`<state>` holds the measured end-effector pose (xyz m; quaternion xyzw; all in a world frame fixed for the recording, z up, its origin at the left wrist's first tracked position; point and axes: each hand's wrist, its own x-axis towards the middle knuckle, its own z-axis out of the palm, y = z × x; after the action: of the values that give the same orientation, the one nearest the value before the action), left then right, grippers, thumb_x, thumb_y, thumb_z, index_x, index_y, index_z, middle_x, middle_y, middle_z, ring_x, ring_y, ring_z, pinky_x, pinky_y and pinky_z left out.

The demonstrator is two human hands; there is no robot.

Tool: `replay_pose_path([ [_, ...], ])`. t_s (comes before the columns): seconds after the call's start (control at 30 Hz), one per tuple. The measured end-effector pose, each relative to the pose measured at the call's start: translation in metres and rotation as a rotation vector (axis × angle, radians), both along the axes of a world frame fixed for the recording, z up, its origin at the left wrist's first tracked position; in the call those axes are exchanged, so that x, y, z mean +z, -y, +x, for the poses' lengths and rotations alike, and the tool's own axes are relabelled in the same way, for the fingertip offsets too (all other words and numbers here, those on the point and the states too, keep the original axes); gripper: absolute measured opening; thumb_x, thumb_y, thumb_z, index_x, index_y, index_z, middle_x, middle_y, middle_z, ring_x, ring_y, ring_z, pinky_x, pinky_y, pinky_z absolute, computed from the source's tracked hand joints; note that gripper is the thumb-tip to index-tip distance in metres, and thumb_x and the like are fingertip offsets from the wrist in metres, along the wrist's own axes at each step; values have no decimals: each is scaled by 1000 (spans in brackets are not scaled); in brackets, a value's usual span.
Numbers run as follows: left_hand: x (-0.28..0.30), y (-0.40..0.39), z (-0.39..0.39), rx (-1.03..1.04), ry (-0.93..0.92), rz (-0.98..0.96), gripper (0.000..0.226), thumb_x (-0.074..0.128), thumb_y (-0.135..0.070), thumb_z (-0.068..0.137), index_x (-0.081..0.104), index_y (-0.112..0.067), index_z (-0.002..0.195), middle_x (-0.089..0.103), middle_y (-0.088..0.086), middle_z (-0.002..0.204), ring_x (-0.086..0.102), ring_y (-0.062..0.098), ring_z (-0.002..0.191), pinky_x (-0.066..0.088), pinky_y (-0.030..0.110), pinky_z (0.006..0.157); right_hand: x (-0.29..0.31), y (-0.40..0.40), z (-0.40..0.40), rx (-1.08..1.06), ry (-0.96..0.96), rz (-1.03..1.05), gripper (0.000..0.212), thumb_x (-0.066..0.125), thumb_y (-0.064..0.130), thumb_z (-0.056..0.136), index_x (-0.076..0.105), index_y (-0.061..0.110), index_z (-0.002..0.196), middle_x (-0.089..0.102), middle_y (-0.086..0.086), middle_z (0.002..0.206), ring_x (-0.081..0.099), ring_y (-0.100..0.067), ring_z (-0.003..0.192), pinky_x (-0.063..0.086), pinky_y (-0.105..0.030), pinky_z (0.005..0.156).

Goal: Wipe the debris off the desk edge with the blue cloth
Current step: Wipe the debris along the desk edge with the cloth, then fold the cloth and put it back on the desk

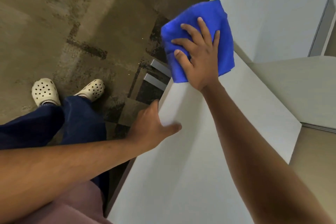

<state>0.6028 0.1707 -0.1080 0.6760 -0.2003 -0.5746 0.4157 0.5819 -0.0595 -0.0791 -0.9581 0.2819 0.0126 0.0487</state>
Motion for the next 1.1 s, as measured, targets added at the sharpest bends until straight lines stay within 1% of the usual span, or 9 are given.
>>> replay_pose_path([
  [0.2,10,3,13,-139,67,34,78,90,-60,61,43,-35,117,57,-24,94,57,-4,77,44,12,49,0,-63,-43,-155,-8,52,58,26,57,109,34,36,162,24,5,175,11,-25,165,5,-64,129],
  [0.33,12,-11,50,-612,124,91,106,87,-72,46,42,-27,130,58,-12,124,60,11,108,57,38,87,1,-98,-70,-249,-70,36,63,18,59,109,18,34,167,14,6,177,5,-24,166,5,-63,130],
  [0.4,20,-18,74,-783,137,134,106,85,-66,47,42,-25,135,53,-9,133,57,14,118,52,37,98,1,-111,-76,-307,-90,30,63,18,59,109,15,35,167,12,6,177,4,-25,166,6,-64,129],
  [0.5,42,-10,104,-643,122,131,84,73,-51,56,52,-27,133,58,-6,130,62,10,109,54,31,92,4,-130,-69,-419,-92,50,64,21,59,109,11,36,167,9,6,178,1,-28,166,7,-67,128],
  [0.67,75,64,127,-303,446,-130,40,77,-39,81,67,-25,118,68,-5,108,68,10,86,51,23,75,15,-154,-40,-631,-7,173,63,19,61,108,7,40,167,2,8,178,-8,-30,165,-2,-68,128],
  [0.77,81,113,129,-340,607,-181,54,83,-39,83,64,-18,128,67,2,116,68,18,89,51,23,75,32,-144,-31,-707,207,309,55,29,50,111,25,38,165,13,8,177,1,-27,165,-2,-63,129],
  [0.87,83,142,130,-440,695,-138,63,88,-47,76,66,-17,126,69,2,110,67,20,94,56,33,85,51,-124,-43,-867,452,278,43,46,25,108,55,20,149,45,-3,163,33,-28,157,18,-61,129],
  [0.97,85,156,128,-542,727,-67,63,90,-53,69,67,-21,118,68,-4,101,66,16,92,54,31,80,59,-104,-69,-1089,328,215,46,48,21,104,53,14,149,47,-9,161,38,-34,151,27,-57,125],
  [1.1,85,165,122,-629,804,-43,39,90,-40,76,67,-21,100,67,-5,91,65,14,82,41,23,59,58,-100,-89,-1003,143,379,50,40,28,110,38,21,159,29,-3,172,18,-32,161,9,-63,130],
])
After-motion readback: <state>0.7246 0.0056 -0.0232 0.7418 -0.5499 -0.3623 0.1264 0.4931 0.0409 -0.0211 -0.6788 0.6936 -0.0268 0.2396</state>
